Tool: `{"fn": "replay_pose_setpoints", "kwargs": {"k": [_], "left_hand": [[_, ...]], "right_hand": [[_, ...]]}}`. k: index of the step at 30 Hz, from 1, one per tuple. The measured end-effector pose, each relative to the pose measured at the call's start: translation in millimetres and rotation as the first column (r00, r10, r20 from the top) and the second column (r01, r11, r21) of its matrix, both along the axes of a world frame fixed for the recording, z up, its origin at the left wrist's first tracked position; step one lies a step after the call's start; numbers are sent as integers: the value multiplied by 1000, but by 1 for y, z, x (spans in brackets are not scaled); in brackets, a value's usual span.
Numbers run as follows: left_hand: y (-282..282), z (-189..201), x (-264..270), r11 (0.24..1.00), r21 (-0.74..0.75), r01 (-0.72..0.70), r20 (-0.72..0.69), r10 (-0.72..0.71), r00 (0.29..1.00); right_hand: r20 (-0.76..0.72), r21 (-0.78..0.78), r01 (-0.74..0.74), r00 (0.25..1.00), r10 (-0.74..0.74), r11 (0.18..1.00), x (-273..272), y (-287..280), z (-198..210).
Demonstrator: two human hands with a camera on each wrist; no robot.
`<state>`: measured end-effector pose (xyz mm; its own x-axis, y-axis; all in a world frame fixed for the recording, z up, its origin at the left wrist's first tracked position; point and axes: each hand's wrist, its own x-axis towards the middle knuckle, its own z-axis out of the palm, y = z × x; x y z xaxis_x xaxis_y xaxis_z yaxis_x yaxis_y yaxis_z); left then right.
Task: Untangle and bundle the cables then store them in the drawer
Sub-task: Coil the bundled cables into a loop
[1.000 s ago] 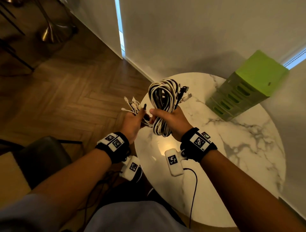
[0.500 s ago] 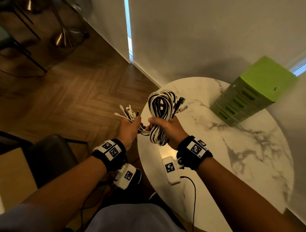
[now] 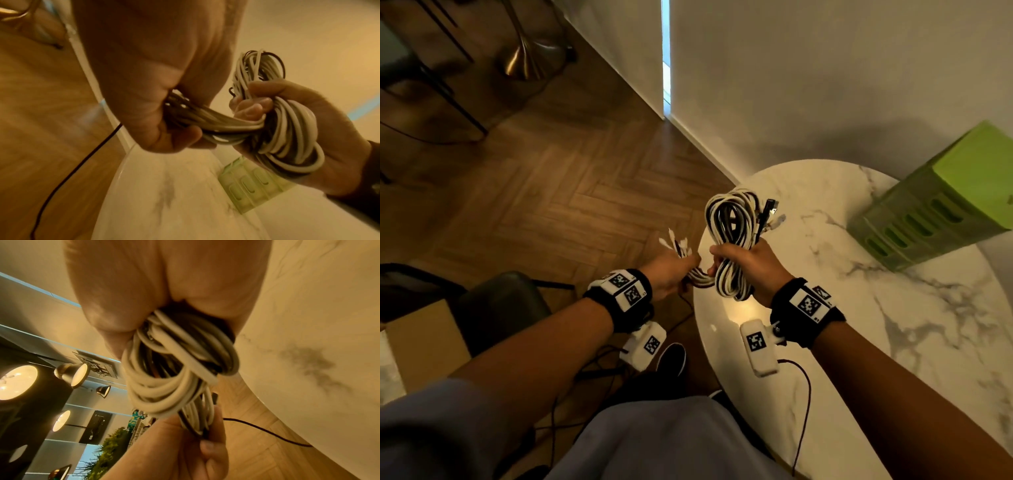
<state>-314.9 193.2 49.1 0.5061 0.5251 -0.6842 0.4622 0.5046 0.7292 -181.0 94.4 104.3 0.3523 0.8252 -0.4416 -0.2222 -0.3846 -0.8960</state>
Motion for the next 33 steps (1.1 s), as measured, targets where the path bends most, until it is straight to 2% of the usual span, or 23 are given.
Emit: {"fn": "replay_pose_setpoints", "kwargs": {"k": [2, 4, 5, 7, 8, 9, 10, 11, 12, 13, 14, 16, 18, 20, 22, 25, 27, 28, 30, 31, 33], "left_hand": [[-1, -5, -1, 987, -139, 80, -90, -93, 992], [-3, 3, -3, 955, -196, 221, -163, -254, 953], [-4, 8, -4, 914, -213, 346, -203, -388, 899], [-2, 14, -4, 777, -188, 601, -326, -626, 708], [1, 14, -1, 697, -124, 707, -399, -687, 607], [5, 13, 2, 630, -25, 776, -465, -694, 549], [9, 13, 8, 569, 96, 817, -511, -676, 531], [12, 14, 11, 531, 229, 816, -512, -647, 565], [13, 13, 15, 506, 351, 788, -455, -644, 615], [9, 17, 20, 484, 431, 762, -355, -685, 636], [2, 23, 26, 455, 466, 759, -251, -755, 606], [-22, 29, 38, 359, 424, 831, -71, -902, 426], [-60, 28, 52, 209, 385, 899, 36, -977, 212], [-98, 20, 64, 115, 422, 899, 74, -993, 92], [-125, 14, 74, 81, 438, 895, 104, -994, 39], [-148, 17, 95, -35, 433, 901, 53, -997, -64], [-148, 27, 113, -116, 480, 869, -28, -993, -117], [-150, 36, 123, -191, 516, 835, -82, -981, -173], [-157, 57, 143, -364, 600, 712, -209, -931, -300], [-162, 65, 152, -434, 635, 639, -277, -900, -336], [-178, 83, 168, -530, 686, 498, -402, -847, -348]], "right_hand": [[47, -37, -16, 999, 18, 999, -5, -1, -4], [107, -66, 1, 994, 6, 998, -4, -2, -4], [137, -74, 21, 991, -11, 997, 0, -4, -2], [194, -79, 67, 980, -50, 995, 8, -9, 5], [216, -75, 99, 973, -81, 992, 13, -15, 9], [229, -73, 126, 968, -106, 989, 18, -20, 12], [232, -66, 158, 963, -139, 985, 22, -27, 15], [227, -59, 181, 960, -164, 982, 24, -34, 17], [216, -51, 207, 957, -192, 977, 27, -41, 18], [202, -42, 241, 952, -228, 970, 29, -51, 20], [196, -34, 271, 946, -259, 962, 31, -59, 23], [198, -15, 338, 923, -329, 941, 34, -77, 30], [207, 4, 433, 882, -424, 902, 36, -102, 38], [188, 22, 531, 830, -525, 847, 38, -130, 45], [148, 22, 614, 778, -610, 789, 38, -160, 48], [86, 11, 732, 678, -730, 681, 38, -214, 52], [111, -21, 748, 661, -742, 663, 38, -244, 52], [128, -47, 753, 657, -743, 657, 36, -261, 53], [149, -96, 748, 663, -733, 657, 34, -286, 56], [158, -114, 743, 668, -727, 659, 33, -294, 58], [165, -132, 751, 660, -732, 647, 35, -310, 64]]}}
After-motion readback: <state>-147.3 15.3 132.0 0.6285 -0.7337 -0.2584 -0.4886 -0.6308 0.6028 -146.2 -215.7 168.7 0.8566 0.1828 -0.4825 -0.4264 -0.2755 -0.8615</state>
